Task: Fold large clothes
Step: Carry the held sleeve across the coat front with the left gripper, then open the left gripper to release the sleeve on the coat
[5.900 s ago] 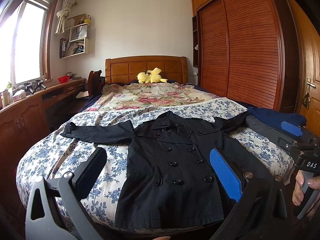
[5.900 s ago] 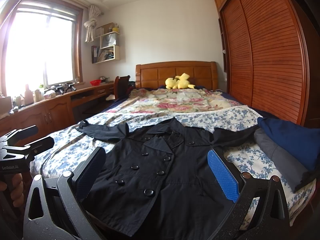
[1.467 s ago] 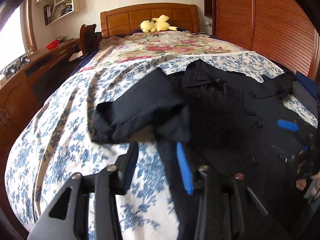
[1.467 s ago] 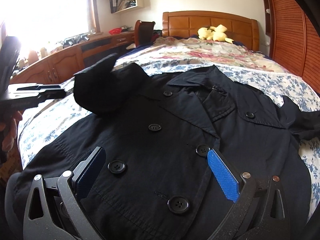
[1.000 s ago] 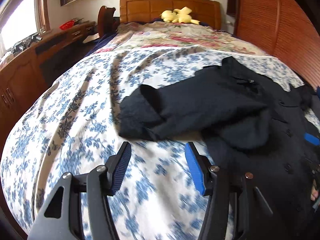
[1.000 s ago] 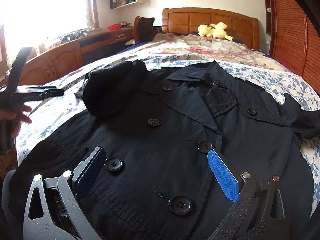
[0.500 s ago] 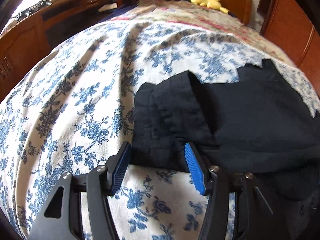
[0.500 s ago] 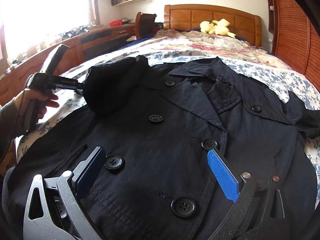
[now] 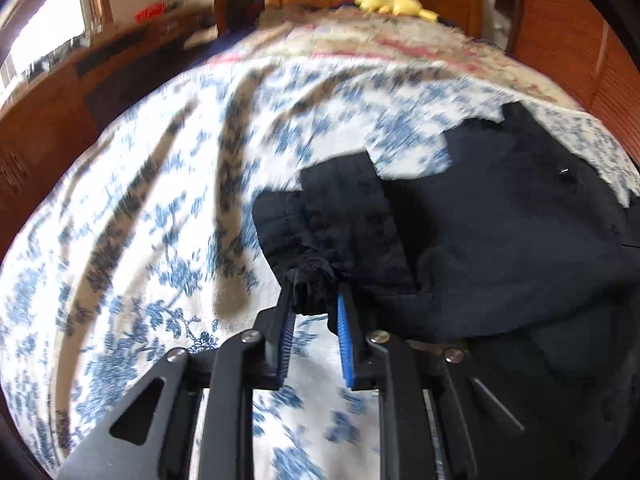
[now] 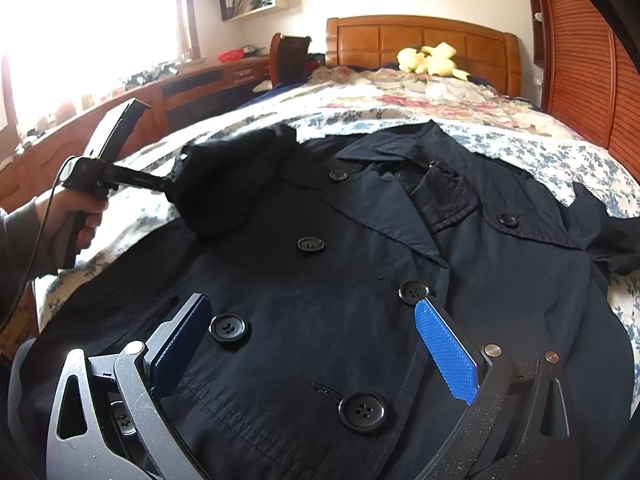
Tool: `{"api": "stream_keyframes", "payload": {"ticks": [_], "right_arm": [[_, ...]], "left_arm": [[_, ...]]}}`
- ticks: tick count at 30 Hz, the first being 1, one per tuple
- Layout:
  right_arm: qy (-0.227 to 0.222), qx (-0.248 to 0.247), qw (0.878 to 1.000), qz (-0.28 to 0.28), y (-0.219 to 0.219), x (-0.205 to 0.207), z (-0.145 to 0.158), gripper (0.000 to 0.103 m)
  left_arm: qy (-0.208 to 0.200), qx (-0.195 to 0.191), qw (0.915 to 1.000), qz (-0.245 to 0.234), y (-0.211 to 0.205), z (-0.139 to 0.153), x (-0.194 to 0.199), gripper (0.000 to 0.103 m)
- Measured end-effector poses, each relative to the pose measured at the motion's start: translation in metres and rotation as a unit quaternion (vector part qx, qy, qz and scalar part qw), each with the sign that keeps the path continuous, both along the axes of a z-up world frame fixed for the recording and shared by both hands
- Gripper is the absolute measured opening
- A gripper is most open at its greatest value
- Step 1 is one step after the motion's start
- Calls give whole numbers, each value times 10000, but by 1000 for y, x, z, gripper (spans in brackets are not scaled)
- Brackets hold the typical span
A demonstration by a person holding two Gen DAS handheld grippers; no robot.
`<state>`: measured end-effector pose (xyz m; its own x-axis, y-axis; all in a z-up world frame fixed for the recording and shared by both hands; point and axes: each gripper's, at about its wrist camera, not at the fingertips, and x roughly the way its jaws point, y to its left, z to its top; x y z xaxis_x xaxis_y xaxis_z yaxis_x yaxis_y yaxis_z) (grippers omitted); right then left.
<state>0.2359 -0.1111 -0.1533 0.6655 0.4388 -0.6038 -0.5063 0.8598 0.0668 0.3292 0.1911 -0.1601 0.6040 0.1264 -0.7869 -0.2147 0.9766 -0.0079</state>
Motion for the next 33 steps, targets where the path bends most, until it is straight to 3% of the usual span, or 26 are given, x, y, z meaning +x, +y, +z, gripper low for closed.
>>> {"api": "stream_keyframes", "payload": {"ticks": [7, 15, 20, 23, 26, 33], "right_arm": [[-79, 22, 9999, -137, -20, -11, 10, 103], [-121, 116, 9984, -531, -56, -15, 25, 103], [-186, 395, 9964, -732, -84, -14, 37, 103], [-151, 487, 9952, -838, -93, -10, 42, 103], [-208, 531, 9944, -895, -99, -12, 49, 103], [-294, 601, 9939, -877, -102, -16, 58, 103]], "left_arm": [[-880, 144, 9929, -782, -72, 77, -33, 12], [-1407, 207, 9754, -1684, -152, 129, -66, 11], [-1532, 232, 9648, -2123, -189, 142, -84, 11], [-1487, 207, 9629, -2243, -204, 143, -93, 12], [-1414, 9, 9609, -2380, -213, 141, -102, 19], [-1714, -120, 9559, -2384, -214, 136, -140, 35]]}}
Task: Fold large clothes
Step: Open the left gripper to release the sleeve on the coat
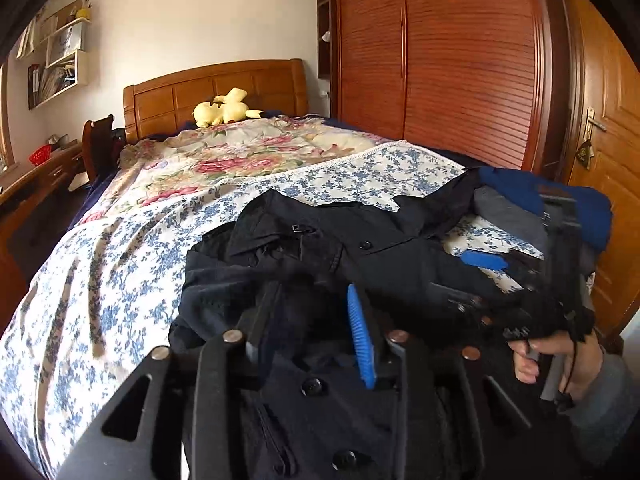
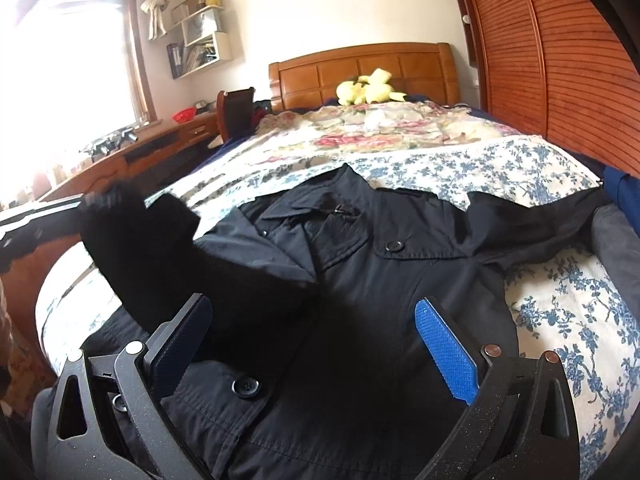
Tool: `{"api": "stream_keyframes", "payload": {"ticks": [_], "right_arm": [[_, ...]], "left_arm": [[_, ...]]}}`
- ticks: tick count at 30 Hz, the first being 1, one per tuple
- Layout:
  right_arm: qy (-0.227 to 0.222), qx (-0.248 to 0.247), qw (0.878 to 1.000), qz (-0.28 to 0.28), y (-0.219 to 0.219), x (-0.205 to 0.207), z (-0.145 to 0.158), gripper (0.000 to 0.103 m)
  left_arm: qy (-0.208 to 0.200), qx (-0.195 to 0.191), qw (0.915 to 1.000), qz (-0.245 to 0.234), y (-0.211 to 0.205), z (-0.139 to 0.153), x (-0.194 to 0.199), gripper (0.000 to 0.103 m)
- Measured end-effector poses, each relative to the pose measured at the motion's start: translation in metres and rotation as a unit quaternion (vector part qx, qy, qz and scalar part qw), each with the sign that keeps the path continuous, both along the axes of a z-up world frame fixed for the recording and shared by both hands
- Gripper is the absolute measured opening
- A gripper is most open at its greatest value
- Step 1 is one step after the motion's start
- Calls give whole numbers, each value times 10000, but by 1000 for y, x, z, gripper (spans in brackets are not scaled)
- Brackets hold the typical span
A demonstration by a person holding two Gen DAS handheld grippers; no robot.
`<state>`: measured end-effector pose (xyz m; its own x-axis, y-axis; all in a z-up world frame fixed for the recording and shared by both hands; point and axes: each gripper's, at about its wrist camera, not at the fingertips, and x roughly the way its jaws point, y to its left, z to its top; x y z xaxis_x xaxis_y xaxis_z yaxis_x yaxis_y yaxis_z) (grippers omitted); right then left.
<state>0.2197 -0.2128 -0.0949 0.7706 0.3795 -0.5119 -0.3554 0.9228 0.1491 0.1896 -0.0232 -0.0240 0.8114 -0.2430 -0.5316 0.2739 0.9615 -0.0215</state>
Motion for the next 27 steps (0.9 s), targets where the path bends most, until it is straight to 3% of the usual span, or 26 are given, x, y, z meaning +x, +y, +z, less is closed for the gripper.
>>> {"api": "stream_keyframes", "payload": {"ticks": [5, 16, 27], "right_arm": [[50, -76, 9998, 183, 12, -1, -3, 103], [172, -326, 9936, 1064, 75, -10, -18, 100], [451, -802, 9754, 2002, 146, -35, -50, 97]], "left_arm": [[54, -351, 9990, 264, 24, -12, -28, 40], [213, -156, 9948, 986, 75, -47, -68, 40], [280, -214, 9908, 1306, 106, -62, -90, 40]]}}
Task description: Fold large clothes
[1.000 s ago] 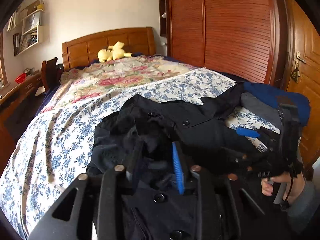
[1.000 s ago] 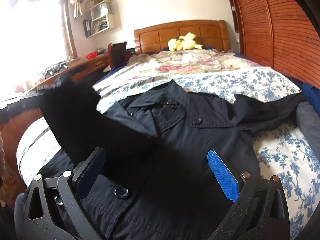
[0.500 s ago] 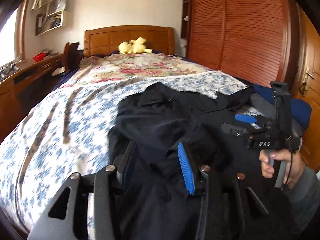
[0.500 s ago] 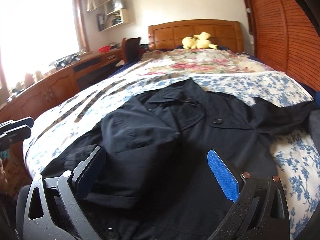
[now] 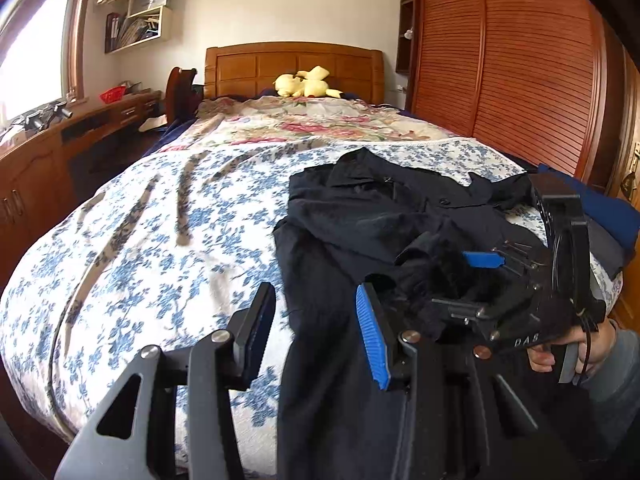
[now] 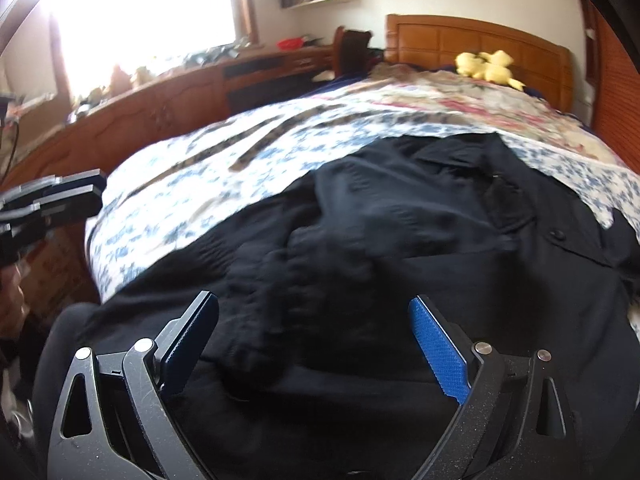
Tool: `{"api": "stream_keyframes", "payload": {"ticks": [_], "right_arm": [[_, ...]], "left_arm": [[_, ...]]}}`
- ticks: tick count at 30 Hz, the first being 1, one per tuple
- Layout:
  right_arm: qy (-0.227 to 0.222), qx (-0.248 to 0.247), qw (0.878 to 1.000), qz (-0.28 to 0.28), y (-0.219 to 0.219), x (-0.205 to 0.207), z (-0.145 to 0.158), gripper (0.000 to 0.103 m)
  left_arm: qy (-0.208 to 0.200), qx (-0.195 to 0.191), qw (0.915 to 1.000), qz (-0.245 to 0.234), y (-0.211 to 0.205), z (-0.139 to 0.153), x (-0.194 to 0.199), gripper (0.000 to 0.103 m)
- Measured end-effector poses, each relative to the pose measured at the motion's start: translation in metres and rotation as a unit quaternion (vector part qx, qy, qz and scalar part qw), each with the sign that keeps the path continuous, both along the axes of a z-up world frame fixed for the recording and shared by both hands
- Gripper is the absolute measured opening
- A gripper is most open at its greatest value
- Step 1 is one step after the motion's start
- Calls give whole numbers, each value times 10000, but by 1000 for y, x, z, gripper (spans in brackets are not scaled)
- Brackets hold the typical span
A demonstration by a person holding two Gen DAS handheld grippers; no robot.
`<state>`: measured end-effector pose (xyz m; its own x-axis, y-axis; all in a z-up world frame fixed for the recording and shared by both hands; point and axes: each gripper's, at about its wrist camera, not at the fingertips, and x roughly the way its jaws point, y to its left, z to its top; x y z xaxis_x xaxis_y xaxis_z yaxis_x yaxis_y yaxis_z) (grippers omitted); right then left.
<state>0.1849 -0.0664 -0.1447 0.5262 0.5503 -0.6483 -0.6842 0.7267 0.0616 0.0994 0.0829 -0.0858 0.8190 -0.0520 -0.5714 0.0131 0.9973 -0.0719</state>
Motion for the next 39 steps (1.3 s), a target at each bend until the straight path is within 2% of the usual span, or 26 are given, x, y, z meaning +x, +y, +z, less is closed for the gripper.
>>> {"api": "stream_keyframes", "payload": {"ticks": [7, 10, 19, 21, 24, 35, 39], "right_arm": [[304, -237, 9992, 67, 12, 8, -22, 96], [392, -221, 9990, 82, 9, 10, -26, 91], [275, -440, 9986, 92, 5, 5, -31, 46], [269, -481, 9985, 24, -2, 6, -28, 32], [161, -419, 9989, -132, -15, 5, -19, 23], [-271, 445, 9939, -970, -100, -4, 34, 19], [-311, 417, 9913, -1205, -128, -9, 46, 19]], "left_arm": [[27, 35, 10000, 54, 3, -4, -3, 40], [35, 78, 10000, 29, 0, -4, -3, 40], [44, 160, 9998, -50, -12, -6, 5, 40], [46, 140, 9999, -71, -15, -7, 6, 40], [48, 100, 9998, -175, -23, -7, 8, 40], [93, 165, 9990, -408, -48, -10, 13, 40], [87, 166, 9986, -486, -56, -9, 15, 40]]}}
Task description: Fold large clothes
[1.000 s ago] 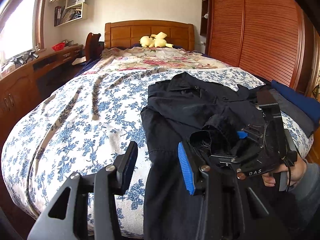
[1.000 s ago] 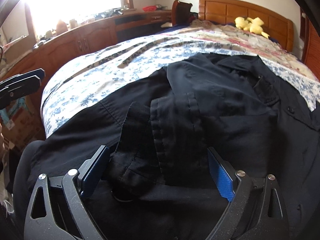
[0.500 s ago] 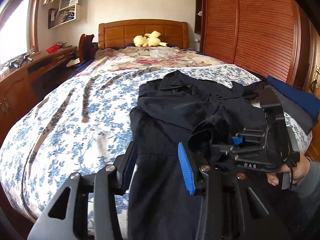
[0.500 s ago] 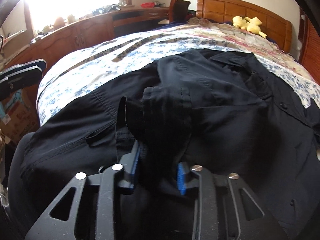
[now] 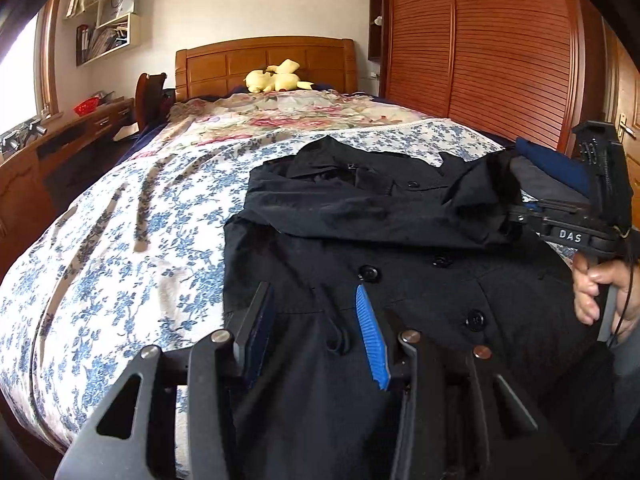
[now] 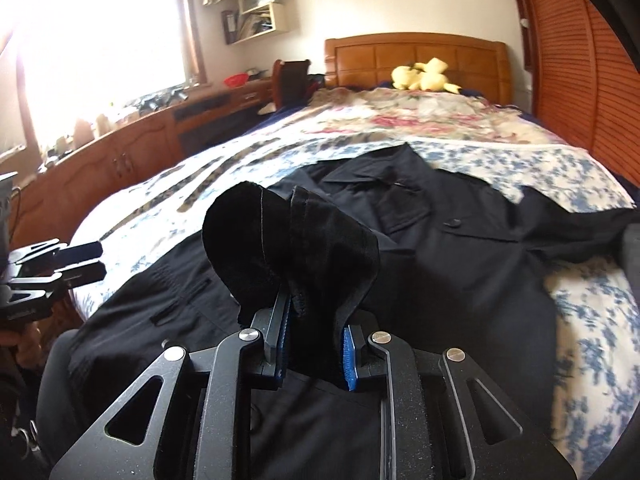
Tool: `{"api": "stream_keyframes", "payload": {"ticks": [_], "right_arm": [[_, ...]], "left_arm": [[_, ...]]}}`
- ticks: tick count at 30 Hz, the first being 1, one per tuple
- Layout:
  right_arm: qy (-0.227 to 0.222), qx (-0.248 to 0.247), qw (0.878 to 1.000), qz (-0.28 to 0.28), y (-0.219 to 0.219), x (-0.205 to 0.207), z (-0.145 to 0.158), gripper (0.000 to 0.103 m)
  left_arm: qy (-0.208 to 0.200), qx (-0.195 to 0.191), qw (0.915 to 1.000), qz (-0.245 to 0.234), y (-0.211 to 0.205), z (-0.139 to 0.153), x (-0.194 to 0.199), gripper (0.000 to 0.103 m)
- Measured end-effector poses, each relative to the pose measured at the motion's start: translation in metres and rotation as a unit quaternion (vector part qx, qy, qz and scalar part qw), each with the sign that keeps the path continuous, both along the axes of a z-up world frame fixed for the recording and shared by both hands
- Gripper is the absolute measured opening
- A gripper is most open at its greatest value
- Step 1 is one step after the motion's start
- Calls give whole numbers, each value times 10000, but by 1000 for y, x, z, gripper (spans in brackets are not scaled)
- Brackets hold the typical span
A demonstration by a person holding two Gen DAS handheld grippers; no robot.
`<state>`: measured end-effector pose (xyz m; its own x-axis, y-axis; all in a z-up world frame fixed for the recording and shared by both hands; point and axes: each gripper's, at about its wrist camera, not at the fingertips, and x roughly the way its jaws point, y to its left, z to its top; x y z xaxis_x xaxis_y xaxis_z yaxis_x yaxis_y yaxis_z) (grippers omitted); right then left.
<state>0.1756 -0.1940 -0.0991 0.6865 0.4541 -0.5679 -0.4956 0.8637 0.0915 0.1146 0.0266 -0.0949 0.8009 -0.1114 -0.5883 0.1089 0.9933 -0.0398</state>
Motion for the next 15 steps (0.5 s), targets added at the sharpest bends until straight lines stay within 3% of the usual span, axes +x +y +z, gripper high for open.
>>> {"api": "stream_keyframes", "payload": {"ticks": [5, 9, 15], "right_arm": [[-60, -28, 9996, -269, -29, -12, 7, 24], [-100, 56, 9987, -504, -49, -17, 12, 55], [-260, -96, 9948, -982, -72, -17, 17, 58]], "left_arm": [[-16, 7, 9999, -144, -14, -2, 7, 40], [8, 40, 9997, -257, -26, -5, 19, 40], [-70, 52, 9989, -456, -44, -5, 46, 40]]}}
